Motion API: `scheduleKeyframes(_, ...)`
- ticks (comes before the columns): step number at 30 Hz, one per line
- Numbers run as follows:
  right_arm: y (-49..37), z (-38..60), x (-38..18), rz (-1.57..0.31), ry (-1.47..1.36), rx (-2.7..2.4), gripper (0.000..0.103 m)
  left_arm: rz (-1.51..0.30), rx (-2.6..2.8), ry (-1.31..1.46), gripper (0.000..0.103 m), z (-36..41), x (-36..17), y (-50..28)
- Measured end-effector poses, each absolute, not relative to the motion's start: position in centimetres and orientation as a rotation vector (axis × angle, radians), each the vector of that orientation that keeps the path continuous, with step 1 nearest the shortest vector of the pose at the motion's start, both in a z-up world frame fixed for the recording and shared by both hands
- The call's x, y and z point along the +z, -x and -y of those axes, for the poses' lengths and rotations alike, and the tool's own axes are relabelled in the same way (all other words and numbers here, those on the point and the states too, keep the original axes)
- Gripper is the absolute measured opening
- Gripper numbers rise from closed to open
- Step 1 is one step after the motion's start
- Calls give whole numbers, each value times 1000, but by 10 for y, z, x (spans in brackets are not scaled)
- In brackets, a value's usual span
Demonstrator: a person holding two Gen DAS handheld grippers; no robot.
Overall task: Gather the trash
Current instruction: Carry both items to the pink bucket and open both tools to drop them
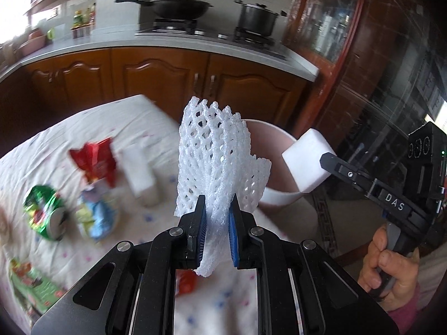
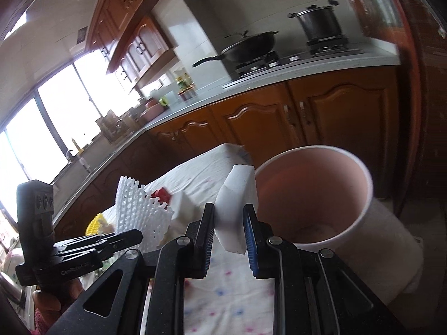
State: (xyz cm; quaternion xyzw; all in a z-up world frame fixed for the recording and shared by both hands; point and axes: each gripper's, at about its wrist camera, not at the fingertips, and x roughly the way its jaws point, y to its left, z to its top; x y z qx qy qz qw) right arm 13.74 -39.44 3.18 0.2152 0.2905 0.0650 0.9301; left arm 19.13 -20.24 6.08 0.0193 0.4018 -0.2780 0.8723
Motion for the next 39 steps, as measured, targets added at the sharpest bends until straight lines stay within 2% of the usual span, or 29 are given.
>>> scheduleKeyframes(9,-155,443,28,-610,-452,53,22,-887,-638,-64,13,267,58,-225)
scheduleKeyframes(18,-186,472,7,-683,-475,35,22,-986,-643,-114,16,325,34,-261)
scheduleKeyframes(21,-191,478,-1,-710,-500,26,26,-1017,-631,-116,21,331,26,-269)
scheduleKeyframes(23,-195,482,-7,-728,-521,30,27,-1036,-629,-104,39,331,22,-273)
scheduleKeyframes(24,-194,483,-8,-731,-522,25,29,-1039,-624,-101,43,331,20,-274)
scheduleKeyframes(25,-193,485,-9,-731,-526,24,37,-1038,-619,-99,46,331,19,-274)
scheduleKeyframes(26,-193,485,-10,-730,-531,24,42,-1037,-618,-99,46,330,18,-274)
scheduleKeyframes(31,-190,489,-8,-718,-546,20,42,-1032,-616,-87,54,328,19,-273)
scheduleKeyframes(33,-189,491,-8,-713,-556,22,43,-1026,-613,-77,55,325,21,-272)
scheduleKeyframes(36,-186,490,-5,-699,-558,19,50,-1013,-603,-63,56,317,24,-268)
scheduleKeyframes(39,-179,489,-1,-683,-562,22,51,-1004,-592,-34,56,303,27,-263)
